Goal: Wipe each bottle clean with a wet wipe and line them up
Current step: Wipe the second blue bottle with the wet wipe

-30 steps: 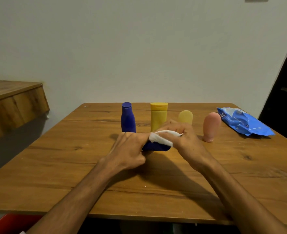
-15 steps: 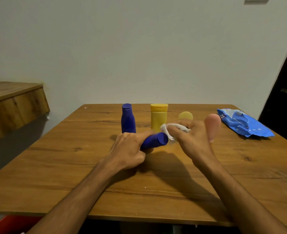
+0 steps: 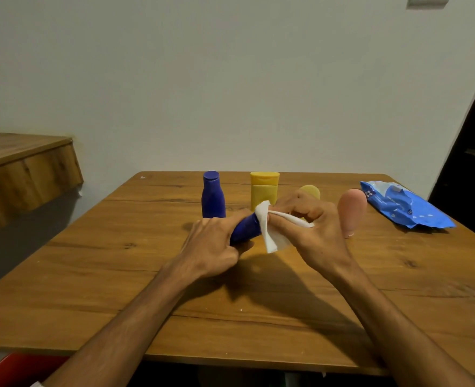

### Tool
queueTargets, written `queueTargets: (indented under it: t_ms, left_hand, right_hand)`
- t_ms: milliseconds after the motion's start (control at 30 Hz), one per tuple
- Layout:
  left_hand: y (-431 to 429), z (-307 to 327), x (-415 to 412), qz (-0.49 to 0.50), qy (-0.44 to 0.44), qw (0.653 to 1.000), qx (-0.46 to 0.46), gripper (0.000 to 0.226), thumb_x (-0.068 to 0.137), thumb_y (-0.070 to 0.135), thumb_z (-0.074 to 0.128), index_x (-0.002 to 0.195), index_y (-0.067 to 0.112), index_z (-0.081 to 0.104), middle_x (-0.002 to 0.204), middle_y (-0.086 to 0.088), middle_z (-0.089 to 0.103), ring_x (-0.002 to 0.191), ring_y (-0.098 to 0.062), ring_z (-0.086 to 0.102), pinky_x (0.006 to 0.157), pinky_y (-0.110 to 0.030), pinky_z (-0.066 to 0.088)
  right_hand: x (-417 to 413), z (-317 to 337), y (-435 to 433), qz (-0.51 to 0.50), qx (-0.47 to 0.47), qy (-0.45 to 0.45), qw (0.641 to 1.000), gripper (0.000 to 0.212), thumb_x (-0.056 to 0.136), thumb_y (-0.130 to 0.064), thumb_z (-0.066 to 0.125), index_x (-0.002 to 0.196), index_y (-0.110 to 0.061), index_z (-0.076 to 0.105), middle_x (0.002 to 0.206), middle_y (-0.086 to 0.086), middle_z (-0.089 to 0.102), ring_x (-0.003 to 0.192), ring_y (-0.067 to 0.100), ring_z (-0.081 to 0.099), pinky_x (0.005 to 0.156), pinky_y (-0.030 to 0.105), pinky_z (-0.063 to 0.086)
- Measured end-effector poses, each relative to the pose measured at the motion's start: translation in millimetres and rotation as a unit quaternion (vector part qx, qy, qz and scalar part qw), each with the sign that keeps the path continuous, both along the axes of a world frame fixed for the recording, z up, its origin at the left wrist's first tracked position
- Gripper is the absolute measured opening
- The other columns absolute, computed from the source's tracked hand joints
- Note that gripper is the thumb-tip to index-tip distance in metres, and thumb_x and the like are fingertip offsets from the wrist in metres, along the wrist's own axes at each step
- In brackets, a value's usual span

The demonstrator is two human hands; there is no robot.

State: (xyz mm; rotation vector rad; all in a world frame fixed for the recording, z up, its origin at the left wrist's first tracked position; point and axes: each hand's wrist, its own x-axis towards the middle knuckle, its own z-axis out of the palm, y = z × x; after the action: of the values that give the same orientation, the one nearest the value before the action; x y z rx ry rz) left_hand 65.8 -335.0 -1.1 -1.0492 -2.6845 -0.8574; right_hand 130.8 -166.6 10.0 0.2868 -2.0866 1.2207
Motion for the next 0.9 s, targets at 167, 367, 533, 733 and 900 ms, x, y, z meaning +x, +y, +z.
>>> queueTargets:
  t_ms: [167, 367, 533, 733, 900]
  left_hand:
    - [-0.5, -3.3, -3.6, -0.006, 0.001, 0.999, 0.044, 0.056, 0.087, 0.019, 0.071, 0.137, 0.026, 0.048, 0.115, -0.004, 0.065, 0.105, -0.018, 0.061, 0.101, -0.034, 0.041]
    - [-15.9, 6.3, -17.8, -0.072, -0.096, 0.985, 0.124, 0.032, 0.080, 0.023, 0.078, 0.106, 0.026, 0.061, 0.101, 0.004, 0.069, 0.099, -0.014, 0.066, 0.096, -0.048, 0.050]
    - [-33.7, 17.6, -29.3, -0.117, -0.143, 0.972, 0.147, 0.035, 0.080, 0.008, 0.077, 0.109, 0.015, 0.059, 0.100, -0.001, 0.074, 0.096, -0.012, 0.070, 0.090, -0.028, 0.054]
    - [-66.9, 26.2, -47.6, -0.101, -0.178, 0.967, 0.151, 0.040, 0.077, 0.010, 0.077, 0.110, 0.019, 0.056, 0.095, 0.019, 0.073, 0.093, -0.003, 0.069, 0.074, -0.011, 0.051]
    - [-92.2, 29.7, -69.9, -0.072, -0.192, 0.965, 0.163, 0.037, 0.079, 0.008, 0.075, 0.111, 0.015, 0.057, 0.097, 0.011, 0.074, 0.093, -0.007, 0.070, 0.072, -0.016, 0.054]
  right_hand:
    - [-3.2, -3.7, -0.3, -0.061, -0.041, 0.013, 0.997, 0.009, 0.083, -0.022, 0.073, 0.089, -0.016, 0.073, 0.087, -0.008, 0.064, 0.081, 0.006, 0.061, 0.063, 0.013, 0.049]
    - [-6.0, -6.4, 2.7, -0.072, -0.108, -0.008, 0.991, 0.010, 0.085, -0.021, 0.071, 0.090, -0.014, 0.075, 0.085, -0.004, 0.068, 0.079, 0.009, 0.064, 0.059, 0.018, 0.050]
    - [-4.5, -7.8, -12.7, -0.020, -0.061, -0.070, 0.996, 0.005, 0.085, -0.028, 0.070, 0.087, -0.031, 0.073, 0.089, -0.015, 0.068, 0.086, 0.005, 0.062, 0.064, 0.018, 0.053]
    - [-22.0, 2.5, -37.5, 0.005, 0.033, -0.168, 0.985, 0.013, 0.086, -0.029, 0.070, 0.098, -0.026, 0.076, 0.094, -0.015, 0.070, 0.084, 0.004, 0.062, 0.062, 0.015, 0.048]
    - [-39.1, 6.3, -58.2, 0.005, 0.101, -0.185, 0.977, 0.018, 0.088, -0.024, 0.068, 0.103, -0.017, 0.075, 0.092, -0.011, 0.064, 0.076, 0.001, 0.057, 0.056, 0.011, 0.039]
